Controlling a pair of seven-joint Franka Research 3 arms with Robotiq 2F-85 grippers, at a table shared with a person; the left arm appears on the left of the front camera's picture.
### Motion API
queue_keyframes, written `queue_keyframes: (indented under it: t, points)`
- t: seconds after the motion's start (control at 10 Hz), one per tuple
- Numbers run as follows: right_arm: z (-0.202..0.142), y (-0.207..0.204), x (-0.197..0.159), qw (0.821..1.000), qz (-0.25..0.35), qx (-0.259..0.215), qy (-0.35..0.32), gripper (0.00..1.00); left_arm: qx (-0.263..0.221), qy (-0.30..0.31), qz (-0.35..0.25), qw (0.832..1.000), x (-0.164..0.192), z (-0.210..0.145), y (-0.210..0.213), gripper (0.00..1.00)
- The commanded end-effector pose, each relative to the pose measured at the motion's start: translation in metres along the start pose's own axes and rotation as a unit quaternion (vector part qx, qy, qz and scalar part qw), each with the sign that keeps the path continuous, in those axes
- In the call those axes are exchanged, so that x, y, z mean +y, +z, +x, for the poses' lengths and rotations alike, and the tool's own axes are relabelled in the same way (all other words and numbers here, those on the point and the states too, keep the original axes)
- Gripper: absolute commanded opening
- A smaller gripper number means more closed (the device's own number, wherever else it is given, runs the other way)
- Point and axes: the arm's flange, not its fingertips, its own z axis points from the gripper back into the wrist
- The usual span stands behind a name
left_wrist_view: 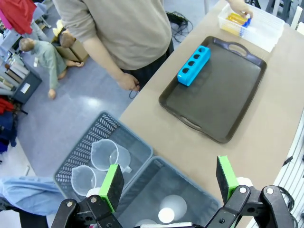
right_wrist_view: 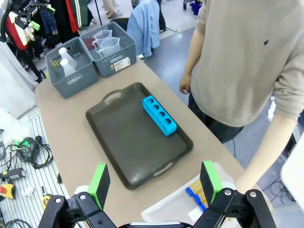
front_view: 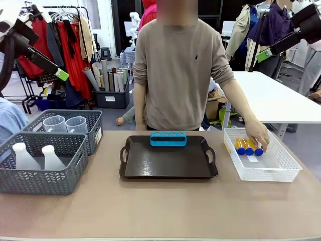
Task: Prepare the laboratory tools.
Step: Pick up one Large Measuring Cup and place it on the Handle tray.
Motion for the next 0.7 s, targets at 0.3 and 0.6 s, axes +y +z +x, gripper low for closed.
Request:
queue_keyframes:
  t: [0.3, 0.6]
  points:
    - [0.001, 0.001, 0.002, 1.0, 0.002, -0.003, 0.0, 1.0, 0.086, 0.03, 0.063, 0.994, 0.01, 0.021, -0.011, 1.0]
    - [0.001, 0.001, 0.002, 1.0, 0.002, -0.003, 0.0, 1.0, 0.177, 0.063, 0.143, 0.972, 0.064, 0.031, -0.03, 1.0]
